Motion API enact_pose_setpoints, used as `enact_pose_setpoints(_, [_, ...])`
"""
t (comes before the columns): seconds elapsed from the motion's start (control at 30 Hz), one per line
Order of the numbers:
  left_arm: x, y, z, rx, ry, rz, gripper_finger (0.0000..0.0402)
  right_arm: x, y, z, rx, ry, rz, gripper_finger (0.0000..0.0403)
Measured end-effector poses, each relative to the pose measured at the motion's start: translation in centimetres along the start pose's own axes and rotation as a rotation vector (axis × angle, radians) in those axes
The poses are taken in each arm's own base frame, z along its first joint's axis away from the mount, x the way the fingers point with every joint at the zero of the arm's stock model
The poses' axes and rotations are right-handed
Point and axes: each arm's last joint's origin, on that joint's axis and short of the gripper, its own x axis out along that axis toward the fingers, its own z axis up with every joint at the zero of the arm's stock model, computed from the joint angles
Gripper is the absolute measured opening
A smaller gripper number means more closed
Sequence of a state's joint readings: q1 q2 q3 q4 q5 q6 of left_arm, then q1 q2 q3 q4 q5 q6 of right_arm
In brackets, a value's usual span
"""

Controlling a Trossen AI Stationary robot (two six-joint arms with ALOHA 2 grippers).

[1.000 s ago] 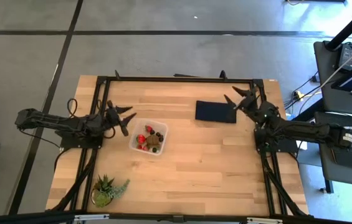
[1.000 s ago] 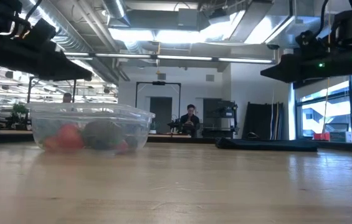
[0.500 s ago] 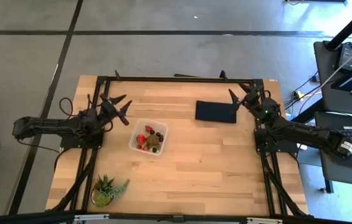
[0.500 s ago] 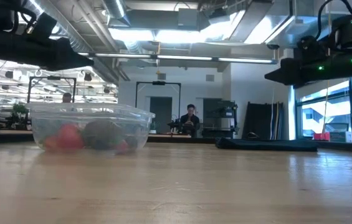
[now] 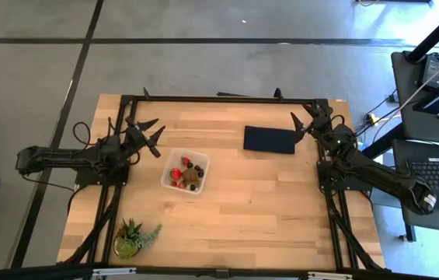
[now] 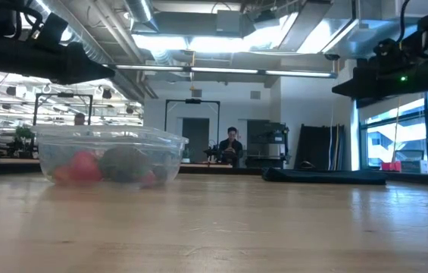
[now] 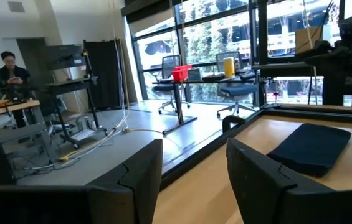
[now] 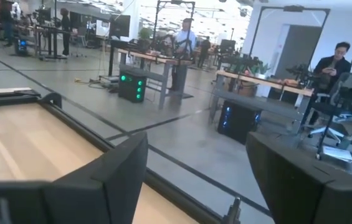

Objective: Pick and placing Produce into tupperware
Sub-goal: Return to home position

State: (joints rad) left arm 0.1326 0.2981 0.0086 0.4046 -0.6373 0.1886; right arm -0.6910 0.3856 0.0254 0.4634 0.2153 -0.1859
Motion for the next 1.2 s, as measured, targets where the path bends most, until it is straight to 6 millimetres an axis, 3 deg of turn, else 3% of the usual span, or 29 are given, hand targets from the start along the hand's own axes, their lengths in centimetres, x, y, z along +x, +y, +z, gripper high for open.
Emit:
enact_pose_setpoints(0.4, [0.0, 0.0, 0.1, -0.021, -0.002, -0.002, 0.0161, -2.0, -0.5, 0.5, 0.062, -0.055, -0.009, 0.0273])
enact_pose_setpoints(0.73, [-0.7, 1.0, 2.8, -0.022, 0.02, 0.001, 0.017, -2.6, -0.6, -0.1, 0.058, 0.002, -0.001, 0.0273])
enact_pose_setpoints(1.2, [-1.8, 1.1, 1.8, -0.137, -0.054, -0.17, 0.0163, -2.6, -0.6, -0.1, 0.078, 0.003, 0.0, 0.0273])
